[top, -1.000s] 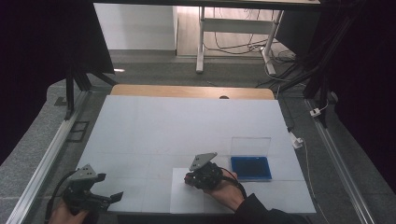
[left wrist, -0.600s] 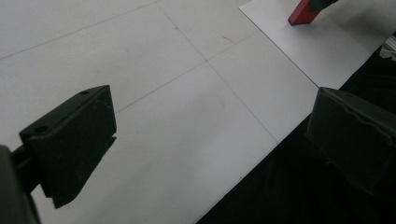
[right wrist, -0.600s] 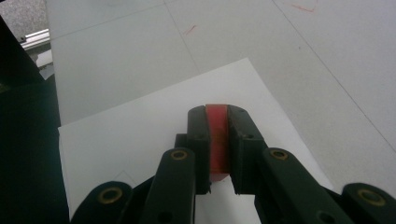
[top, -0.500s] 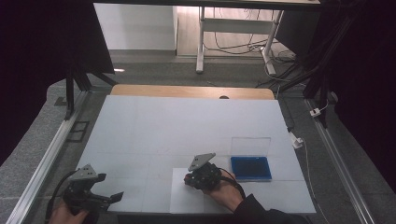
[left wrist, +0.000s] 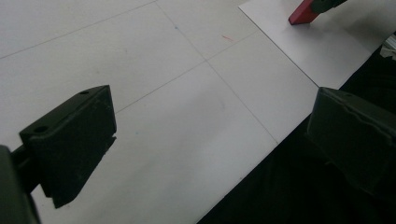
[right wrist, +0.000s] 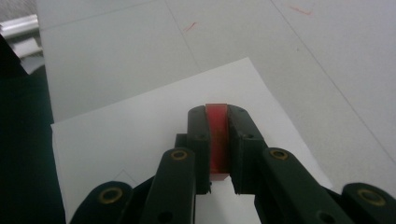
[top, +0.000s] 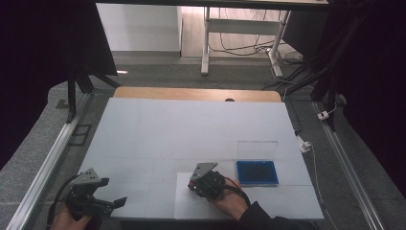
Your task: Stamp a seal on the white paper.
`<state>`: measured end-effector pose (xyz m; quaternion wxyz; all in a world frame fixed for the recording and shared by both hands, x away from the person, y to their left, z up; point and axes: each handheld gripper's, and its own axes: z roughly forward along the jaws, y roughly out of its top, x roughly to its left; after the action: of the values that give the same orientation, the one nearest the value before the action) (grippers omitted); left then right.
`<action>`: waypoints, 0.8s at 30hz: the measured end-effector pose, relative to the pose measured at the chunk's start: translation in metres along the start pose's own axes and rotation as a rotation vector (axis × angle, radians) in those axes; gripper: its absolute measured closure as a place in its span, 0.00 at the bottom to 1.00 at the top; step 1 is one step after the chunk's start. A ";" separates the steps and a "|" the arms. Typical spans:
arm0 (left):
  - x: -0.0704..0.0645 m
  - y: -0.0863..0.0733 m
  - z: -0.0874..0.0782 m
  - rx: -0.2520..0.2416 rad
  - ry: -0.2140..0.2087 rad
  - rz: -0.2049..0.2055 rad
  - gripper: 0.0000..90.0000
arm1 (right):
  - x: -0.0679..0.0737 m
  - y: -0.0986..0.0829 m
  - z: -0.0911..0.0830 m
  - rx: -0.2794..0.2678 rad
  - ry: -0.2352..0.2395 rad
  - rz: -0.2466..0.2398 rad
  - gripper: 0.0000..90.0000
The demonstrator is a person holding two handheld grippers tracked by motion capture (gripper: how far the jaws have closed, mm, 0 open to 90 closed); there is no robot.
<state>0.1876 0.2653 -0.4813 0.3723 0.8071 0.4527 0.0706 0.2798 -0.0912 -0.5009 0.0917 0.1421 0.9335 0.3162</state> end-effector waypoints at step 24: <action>0.000 0.000 0.000 0.000 -0.002 0.002 0.02 | -0.010 -0.005 0.001 -0.044 0.063 0.064 0.89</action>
<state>0.1875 0.2654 -0.4813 0.3726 0.8076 0.4518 0.0703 0.2885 -0.0979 -0.5041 0.0553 0.1596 0.9237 0.3439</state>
